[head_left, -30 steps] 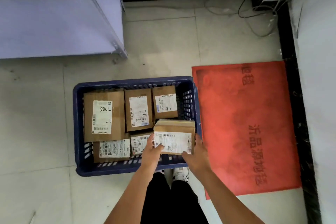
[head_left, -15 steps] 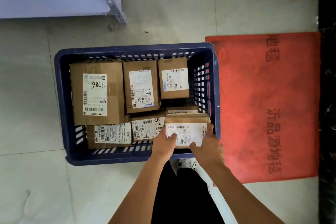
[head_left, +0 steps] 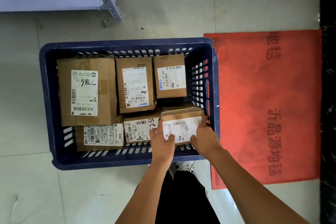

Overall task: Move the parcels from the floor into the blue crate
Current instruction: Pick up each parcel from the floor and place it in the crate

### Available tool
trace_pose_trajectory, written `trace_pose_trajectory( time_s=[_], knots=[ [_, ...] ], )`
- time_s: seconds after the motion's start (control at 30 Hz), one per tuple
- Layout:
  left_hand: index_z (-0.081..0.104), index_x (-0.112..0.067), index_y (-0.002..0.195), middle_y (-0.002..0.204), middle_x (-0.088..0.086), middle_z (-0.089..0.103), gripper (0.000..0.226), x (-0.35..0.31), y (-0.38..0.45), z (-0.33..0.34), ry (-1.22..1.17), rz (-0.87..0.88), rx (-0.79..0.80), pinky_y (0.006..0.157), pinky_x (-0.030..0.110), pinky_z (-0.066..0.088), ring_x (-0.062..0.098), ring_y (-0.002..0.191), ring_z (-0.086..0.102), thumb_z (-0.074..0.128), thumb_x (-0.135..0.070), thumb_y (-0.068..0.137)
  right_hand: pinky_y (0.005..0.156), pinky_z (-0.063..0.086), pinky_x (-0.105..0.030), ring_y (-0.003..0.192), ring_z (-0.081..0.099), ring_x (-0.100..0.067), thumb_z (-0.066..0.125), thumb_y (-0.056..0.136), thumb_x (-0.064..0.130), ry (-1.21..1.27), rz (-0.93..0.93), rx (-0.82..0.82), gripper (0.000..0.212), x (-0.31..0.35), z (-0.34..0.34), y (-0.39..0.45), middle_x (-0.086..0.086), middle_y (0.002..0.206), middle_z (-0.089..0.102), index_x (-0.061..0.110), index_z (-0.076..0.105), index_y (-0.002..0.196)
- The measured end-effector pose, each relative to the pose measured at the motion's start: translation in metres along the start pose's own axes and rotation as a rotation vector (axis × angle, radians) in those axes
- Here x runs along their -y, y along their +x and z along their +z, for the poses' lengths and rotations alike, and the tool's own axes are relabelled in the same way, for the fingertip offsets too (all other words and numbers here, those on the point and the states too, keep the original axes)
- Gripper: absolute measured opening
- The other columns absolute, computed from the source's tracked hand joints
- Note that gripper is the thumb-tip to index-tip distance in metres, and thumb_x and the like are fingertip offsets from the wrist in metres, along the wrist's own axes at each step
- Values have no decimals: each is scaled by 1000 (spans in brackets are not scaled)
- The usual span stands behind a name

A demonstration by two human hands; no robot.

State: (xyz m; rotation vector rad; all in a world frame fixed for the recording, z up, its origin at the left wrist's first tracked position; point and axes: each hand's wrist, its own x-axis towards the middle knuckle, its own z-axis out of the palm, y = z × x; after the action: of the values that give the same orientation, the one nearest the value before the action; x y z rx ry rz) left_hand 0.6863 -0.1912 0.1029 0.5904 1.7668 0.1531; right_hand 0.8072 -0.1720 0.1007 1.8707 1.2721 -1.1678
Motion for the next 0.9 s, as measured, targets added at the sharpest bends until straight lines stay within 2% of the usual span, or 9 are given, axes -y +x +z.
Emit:
trace_pose_trajectory(
  time_s=[0.07, 0.17, 0.3, 0.43, 0.53, 0.6, 0.77, 0.83, 0.9],
  knots=[
    [31, -30, 144, 123, 11, 41, 57, -1, 3, -2, 11, 3, 5, 84, 18, 32, 14, 92, 46, 44, -8, 92, 90, 46, -40, 115, 56, -37, 41, 96, 8, -47, 21, -46, 66, -1, -2, -3, -23, 123, 55, -4, 2, 148],
    [37, -30, 141, 115, 4, 43, 54, -2, 5, -5, 20, 31, 4, 87, 18, 31, 11, 93, 45, 45, -8, 93, 83, 51, -35, 106, 64, -31, 38, 92, -10, -221, 20, -130, 44, -3, -8, -5, -17, 114, 64, 0, 37, 134],
    [37, -23, 142, 126, 5, 46, 53, 1, 6, -3, -2, -6, 3, 101, 25, 35, 21, 118, 51, 47, -8, 92, 81, 52, -33, 102, 65, -29, 41, 87, -14, -260, 33, -153, 32, 0, -17, -10, -14, 109, 66, 2, 59, 108],
    [33, -18, 145, 147, 5, 38, 55, 1, 6, -2, -23, -48, -3, 115, 34, 29, 21, 135, 39, 48, -10, 92, 86, 51, -33, 107, 64, -29, 41, 90, -11, -188, 52, -111, 35, 8, -6, -16, -15, 116, 65, 0, 51, 123],
    [30, -18, 146, 146, 6, 36, 55, -1, 3, 0, 20, -50, -11, 106, 27, 31, 19, 126, 45, 46, -12, 93, 88, 50, -34, 108, 63, -31, 47, 89, -7, -47, 79, -135, 55, 10, 12, -21, -18, 123, 60, -1, 29, 141],
    [28, -20, 147, 141, 8, 35, 57, -3, 3, 1, 68, -44, -15, 99, 27, 34, 21, 118, 47, 46, -15, 93, 93, 47, -35, 116, 57, -33, 49, 87, -4, 60, 77, -131, 71, 10, 22, -24, -20, 139, 44, 4, 15, 148],
    [27, -18, 147, 143, 10, 33, 57, -9, 1, 6, 62, -91, -2, 105, 34, 32, 28, 131, 37, 45, -21, 93, 108, 36, -39, 137, 32, -36, 50, 87, 5, 139, 52, -113, 82, 8, 37, -26, -21, 156, 12, 14, 0, 152],
    [29, -16, 146, 148, 9, 32, 56, -10, -1, 9, 37, -110, 14, 106, 33, 30, 26, 135, 34, 45, -22, 92, 109, 34, -37, 140, 29, -34, 51, 88, 11, 139, -3, -85, 83, 8, 41, -25, -20, 156, 12, 15, -3, 152],
    [25, -15, 147, 152, 8, 30, 60, -8, 0, 12, 13, -125, 30, 110, 32, 26, 24, 140, 30, 46, -22, 91, 104, 38, -36, 136, 37, -32, 51, 89, 13, 183, -78, -37, 83, 8, 46, -24, -17, 153, 25, 17, -3, 151]
  ],
)
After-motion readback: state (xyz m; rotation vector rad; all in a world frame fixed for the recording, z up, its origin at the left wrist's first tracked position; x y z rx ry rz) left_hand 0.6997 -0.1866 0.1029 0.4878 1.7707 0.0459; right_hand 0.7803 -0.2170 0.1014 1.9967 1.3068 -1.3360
